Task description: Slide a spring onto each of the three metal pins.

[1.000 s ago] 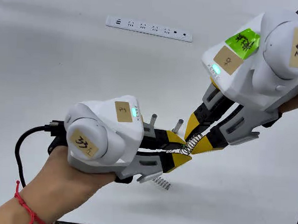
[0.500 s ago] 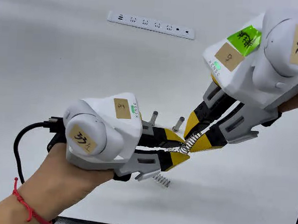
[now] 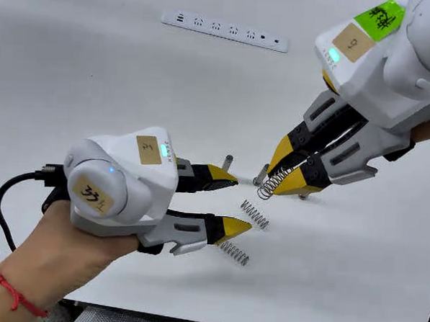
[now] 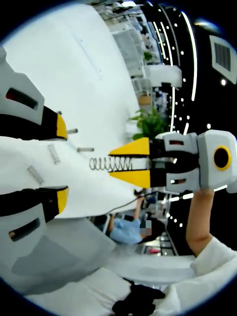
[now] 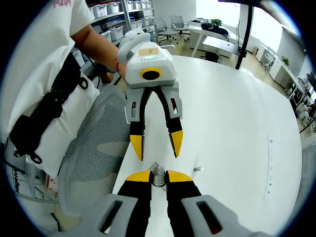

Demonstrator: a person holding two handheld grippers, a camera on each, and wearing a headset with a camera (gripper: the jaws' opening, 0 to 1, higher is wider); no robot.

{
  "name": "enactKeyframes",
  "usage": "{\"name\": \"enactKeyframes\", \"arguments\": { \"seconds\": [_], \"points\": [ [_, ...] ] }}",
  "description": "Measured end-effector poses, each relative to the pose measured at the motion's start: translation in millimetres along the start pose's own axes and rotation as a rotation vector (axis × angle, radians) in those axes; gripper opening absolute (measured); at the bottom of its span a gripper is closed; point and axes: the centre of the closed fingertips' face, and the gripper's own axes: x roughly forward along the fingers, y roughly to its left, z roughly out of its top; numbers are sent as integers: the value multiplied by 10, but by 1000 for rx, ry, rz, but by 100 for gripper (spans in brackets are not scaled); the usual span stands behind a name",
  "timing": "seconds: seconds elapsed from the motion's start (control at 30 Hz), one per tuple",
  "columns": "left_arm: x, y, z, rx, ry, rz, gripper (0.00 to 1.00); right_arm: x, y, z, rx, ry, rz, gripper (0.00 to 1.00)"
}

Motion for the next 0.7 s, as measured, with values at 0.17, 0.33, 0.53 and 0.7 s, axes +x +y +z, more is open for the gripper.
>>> {"name": "enactKeyframes", "arguments": {
  "seconds": [0.17,0.33,0.53,0.7],
  "points": [
    [-73,107,-110,9,14,32,49,26,-145,-8,32,1,-48,12],
    [-118,173,-175,31,23,45,60,67,-293,-18,49,6,-81,12],
    [-150,251,-244,52,37,60,70,119,-494,-68,74,17,-117,12],
    [-160,284,-318,49,51,59,79,174,-589,-97,91,33,-140,12]
  ]
}}
